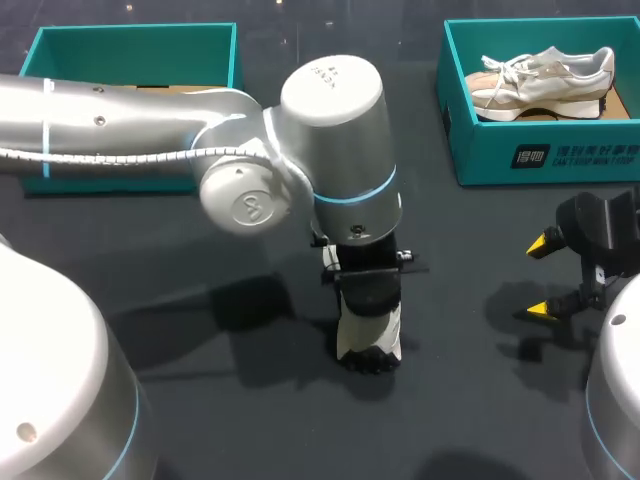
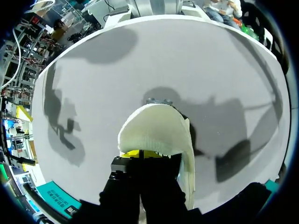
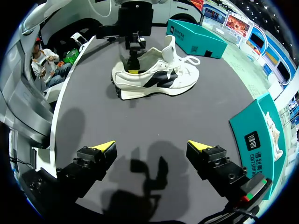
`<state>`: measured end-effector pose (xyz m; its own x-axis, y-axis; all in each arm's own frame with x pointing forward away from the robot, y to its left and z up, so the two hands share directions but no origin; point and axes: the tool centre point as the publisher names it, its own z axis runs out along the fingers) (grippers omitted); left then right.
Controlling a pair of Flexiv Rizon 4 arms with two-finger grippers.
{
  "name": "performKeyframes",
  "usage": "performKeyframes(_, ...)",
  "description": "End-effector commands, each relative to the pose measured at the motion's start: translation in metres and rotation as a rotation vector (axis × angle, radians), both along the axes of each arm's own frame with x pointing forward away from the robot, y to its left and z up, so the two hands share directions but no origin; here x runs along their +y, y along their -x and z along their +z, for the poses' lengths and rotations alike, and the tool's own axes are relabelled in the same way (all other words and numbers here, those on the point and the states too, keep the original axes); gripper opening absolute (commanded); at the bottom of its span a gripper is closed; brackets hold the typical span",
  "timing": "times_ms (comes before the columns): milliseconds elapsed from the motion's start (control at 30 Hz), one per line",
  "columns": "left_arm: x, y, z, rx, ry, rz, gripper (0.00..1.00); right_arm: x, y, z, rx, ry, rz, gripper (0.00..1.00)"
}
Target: Take the shoe out of the shoebox, open the shoe tongue, remove and reinsert the insole, then place the shoe into the shoebox
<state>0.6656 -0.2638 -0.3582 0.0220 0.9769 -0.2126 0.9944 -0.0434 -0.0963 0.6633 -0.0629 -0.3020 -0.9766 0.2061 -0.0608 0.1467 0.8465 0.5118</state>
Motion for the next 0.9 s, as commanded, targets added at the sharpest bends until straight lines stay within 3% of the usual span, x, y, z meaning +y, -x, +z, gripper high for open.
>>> performKeyframes(33, 0.002, 0.006, 0.011, 0.023, -0.009, -0.036, 0.00, 0.000, 0.002, 0.000, -0.003, 0.002, -0.001, 1.00)
performKeyframes(367, -0.001, 0.022, -0.025, 0.135, -0.010, -0.070, 0.00, 0.000, 0.002, 0.000, -0.003, 0.002, -0.001, 1.00)
performKeyframes(567, 0.010, 0.023, -0.043, 0.071, -0.008, -0.025, 0.00, 0.000, 0.002, 0.000, -0.003, 0.002, -0.001, 1.00)
performKeyframes(700, 0.017, 0.018, -0.042, 0.023, -0.026, 0.000, 0.00, 0.000, 0.002, 0.000, -0.003, 0.002, -0.001, 1.00)
performKeyframes(900, 0.024, 0.003, -0.023, -0.042, -0.031, 0.040, 0.00, 0.000, 0.002, 0.000, -0.003, 0.002, -0.001, 1.00)
